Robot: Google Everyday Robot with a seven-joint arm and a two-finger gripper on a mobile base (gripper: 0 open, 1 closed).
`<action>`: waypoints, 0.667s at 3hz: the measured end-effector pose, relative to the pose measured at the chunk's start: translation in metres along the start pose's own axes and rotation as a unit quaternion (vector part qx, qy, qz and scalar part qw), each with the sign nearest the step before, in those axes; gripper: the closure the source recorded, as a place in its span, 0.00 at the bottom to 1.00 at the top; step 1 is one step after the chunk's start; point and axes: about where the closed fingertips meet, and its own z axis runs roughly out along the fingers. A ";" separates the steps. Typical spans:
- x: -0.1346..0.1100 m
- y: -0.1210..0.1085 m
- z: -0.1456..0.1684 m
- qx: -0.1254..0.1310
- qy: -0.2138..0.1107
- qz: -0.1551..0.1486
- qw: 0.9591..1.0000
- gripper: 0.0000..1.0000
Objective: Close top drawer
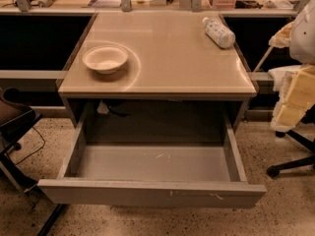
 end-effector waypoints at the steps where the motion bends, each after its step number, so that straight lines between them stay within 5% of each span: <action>1: 0.000 0.000 0.000 0.000 0.000 0.000 1.000 0.00; 2: 0.005 0.016 0.004 0.001 -0.005 0.000 1.000 0.00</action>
Offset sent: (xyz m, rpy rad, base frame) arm -0.0391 -0.0008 -0.0274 0.0238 0.0116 0.0065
